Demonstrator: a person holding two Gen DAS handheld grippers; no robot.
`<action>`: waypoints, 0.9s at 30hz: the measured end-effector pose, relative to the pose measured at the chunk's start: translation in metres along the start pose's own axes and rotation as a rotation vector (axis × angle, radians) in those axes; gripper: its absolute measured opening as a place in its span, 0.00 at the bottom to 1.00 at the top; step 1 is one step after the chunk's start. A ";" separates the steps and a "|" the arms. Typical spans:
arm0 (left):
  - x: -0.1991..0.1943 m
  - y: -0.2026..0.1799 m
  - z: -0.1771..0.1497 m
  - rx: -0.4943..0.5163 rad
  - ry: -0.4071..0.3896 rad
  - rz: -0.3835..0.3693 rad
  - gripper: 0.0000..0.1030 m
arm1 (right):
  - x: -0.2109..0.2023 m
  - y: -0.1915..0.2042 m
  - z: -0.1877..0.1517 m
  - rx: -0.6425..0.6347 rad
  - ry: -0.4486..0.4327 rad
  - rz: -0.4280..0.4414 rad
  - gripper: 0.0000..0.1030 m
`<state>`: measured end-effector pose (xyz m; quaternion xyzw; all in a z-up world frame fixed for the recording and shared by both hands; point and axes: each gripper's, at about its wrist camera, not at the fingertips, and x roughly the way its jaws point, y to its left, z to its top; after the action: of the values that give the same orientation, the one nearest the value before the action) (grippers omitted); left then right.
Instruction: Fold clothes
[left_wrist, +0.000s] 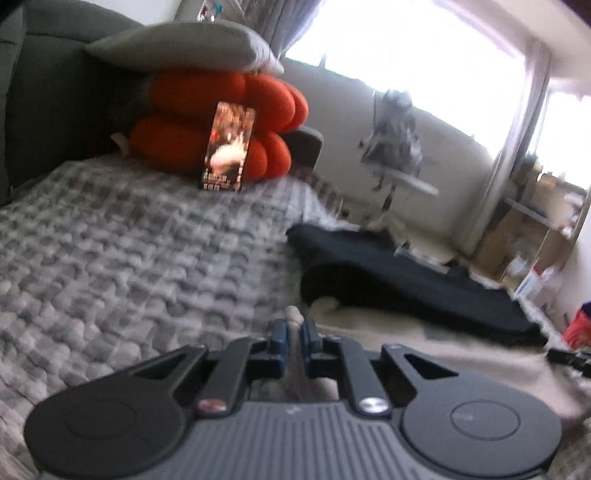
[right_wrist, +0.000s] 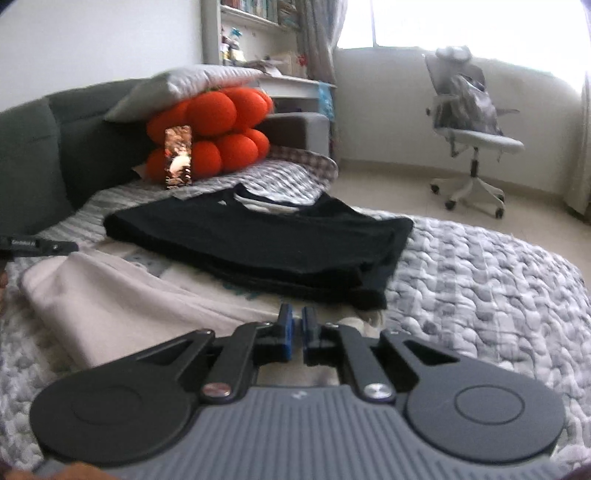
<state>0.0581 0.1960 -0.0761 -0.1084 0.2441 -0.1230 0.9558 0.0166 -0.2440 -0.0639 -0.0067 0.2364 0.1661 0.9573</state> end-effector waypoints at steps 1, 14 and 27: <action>0.000 -0.002 0.000 0.009 -0.005 0.005 0.08 | 0.000 0.000 0.000 0.002 0.002 -0.005 0.05; -0.013 0.007 0.001 -0.042 -0.095 -0.027 0.09 | -0.033 0.006 0.009 -0.067 -0.183 -0.018 0.05; 0.009 0.013 0.002 -0.065 0.054 0.004 0.28 | 0.002 0.004 0.005 -0.031 0.015 -0.088 0.16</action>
<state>0.0693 0.2065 -0.0816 -0.1357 0.2738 -0.1157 0.9451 0.0192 -0.2394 -0.0600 -0.0331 0.2403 0.1276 0.9617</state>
